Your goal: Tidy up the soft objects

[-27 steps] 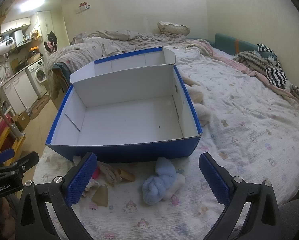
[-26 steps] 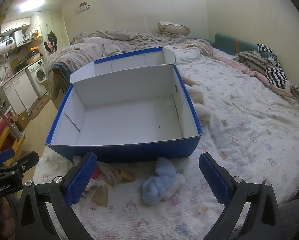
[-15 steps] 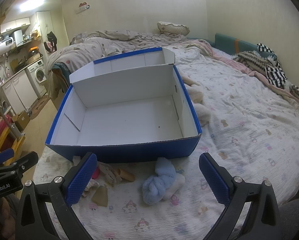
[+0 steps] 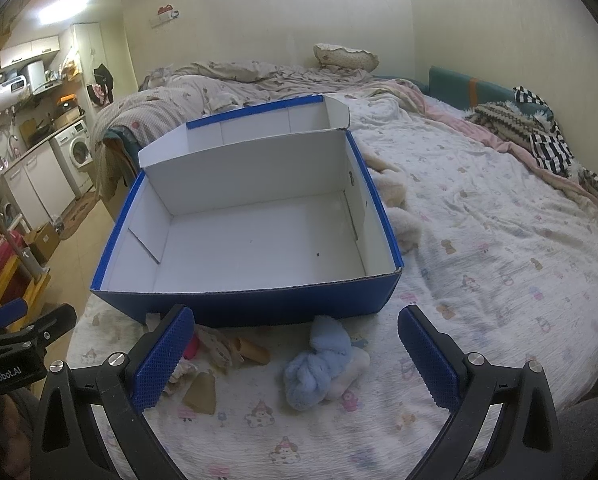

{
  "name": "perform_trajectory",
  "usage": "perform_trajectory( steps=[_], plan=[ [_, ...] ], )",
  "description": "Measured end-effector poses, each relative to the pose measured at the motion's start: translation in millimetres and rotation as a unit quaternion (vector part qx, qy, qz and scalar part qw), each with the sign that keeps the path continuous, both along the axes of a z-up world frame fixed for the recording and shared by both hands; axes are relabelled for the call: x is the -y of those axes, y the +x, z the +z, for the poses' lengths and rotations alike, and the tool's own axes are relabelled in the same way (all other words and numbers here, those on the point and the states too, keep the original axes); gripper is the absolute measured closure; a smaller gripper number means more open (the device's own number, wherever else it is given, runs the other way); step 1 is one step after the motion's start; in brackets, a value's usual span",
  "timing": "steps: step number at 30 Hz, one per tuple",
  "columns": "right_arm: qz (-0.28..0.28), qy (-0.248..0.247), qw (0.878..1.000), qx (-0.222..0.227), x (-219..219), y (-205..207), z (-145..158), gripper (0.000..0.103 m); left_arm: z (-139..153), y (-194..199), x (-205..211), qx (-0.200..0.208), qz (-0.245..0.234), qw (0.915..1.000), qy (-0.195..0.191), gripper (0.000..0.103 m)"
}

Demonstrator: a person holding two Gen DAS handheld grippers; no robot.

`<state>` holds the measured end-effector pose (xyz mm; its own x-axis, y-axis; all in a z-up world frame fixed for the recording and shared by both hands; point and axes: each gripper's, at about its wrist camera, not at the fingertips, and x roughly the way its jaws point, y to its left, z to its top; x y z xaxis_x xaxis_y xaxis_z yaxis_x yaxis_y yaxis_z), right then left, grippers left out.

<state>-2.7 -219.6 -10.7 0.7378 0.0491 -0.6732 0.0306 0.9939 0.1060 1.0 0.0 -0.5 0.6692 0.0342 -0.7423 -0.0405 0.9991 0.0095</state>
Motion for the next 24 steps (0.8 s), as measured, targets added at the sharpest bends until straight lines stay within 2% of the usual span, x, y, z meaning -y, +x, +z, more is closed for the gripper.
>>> perform_trajectory(
  steps=[24],
  plan=[
    [0.000, 0.002, 1.000, 0.001, 0.6, 0.3, 0.4, 0.000, -3.1, 0.9, -2.8, -0.006, 0.001, 1.0000, -0.004, 0.001]
  ],
)
